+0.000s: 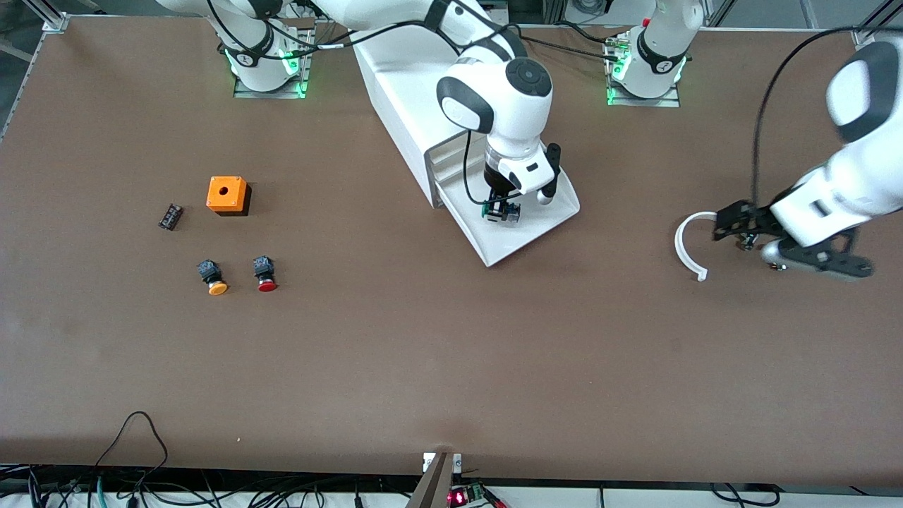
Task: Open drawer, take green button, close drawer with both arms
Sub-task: 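Lift the green button with the right gripper while the left gripper reaches the drawer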
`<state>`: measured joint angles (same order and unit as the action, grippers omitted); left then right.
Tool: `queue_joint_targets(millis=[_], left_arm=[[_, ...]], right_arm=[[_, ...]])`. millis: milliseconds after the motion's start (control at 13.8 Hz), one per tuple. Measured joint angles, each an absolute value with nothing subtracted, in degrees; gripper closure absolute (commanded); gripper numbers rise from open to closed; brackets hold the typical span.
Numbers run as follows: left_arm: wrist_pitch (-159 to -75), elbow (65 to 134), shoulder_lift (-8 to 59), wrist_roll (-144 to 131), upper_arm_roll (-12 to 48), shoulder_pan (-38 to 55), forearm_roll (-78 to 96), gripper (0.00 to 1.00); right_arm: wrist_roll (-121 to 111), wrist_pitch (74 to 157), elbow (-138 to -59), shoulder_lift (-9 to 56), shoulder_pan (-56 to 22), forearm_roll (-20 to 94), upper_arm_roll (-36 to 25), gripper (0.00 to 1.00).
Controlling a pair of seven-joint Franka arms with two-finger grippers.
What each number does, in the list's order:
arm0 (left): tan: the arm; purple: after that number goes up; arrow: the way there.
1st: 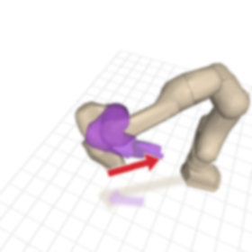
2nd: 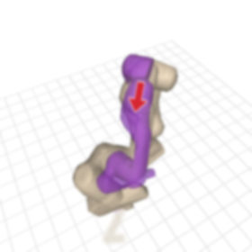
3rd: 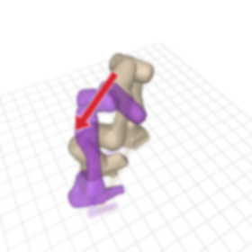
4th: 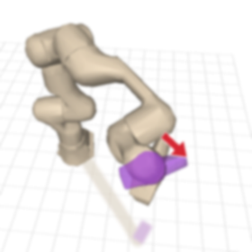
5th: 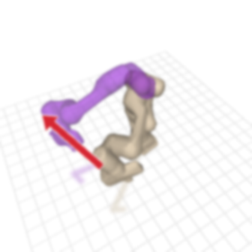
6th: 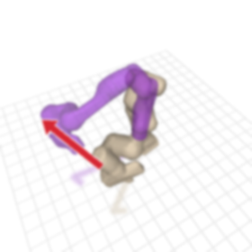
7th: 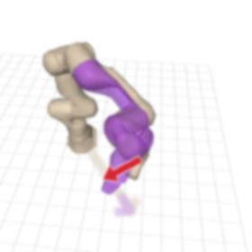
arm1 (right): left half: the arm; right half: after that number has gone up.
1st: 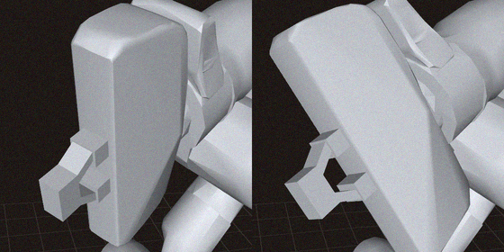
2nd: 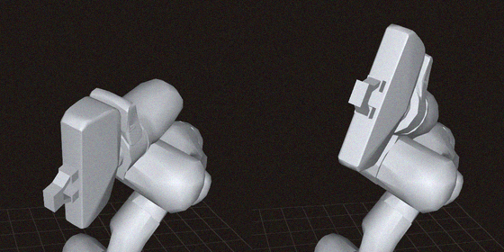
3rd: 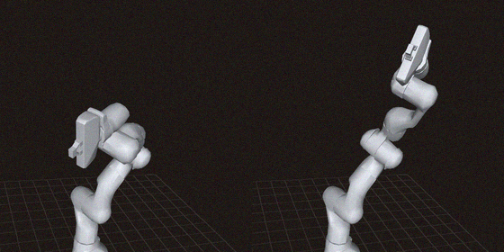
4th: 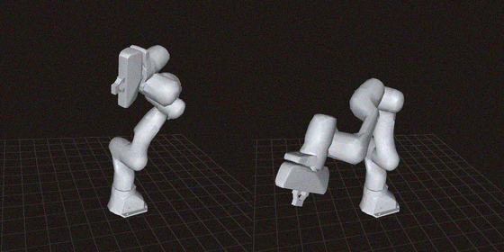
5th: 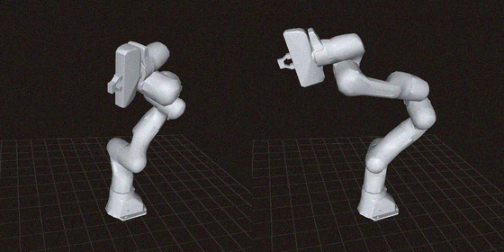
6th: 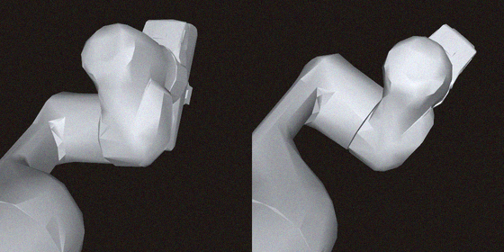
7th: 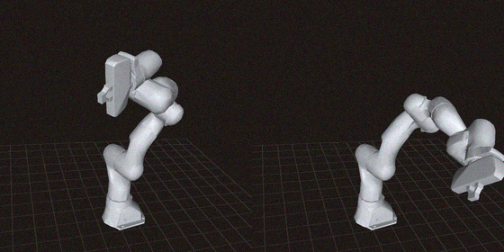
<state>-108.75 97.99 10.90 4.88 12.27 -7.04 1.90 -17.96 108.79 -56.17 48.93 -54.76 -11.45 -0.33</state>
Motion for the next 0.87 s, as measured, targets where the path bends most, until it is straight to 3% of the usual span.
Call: queue_joint_targets(millis=[436,873], left_arm=[[-137.72,113.62,17.53,-15.09,14.6,-1.36,1.9,0.0],[-145.81,116.64,26.11,-34.27,15.1,5.29,1.9,0.0]], right_arm=[[-10.9,107.2,-55.31,43.21,-53.71,-11.27,-8.13,0.78],[2.05,107.15,-61.14,40.07,-42.02,1.03,-10.34,0.78]])
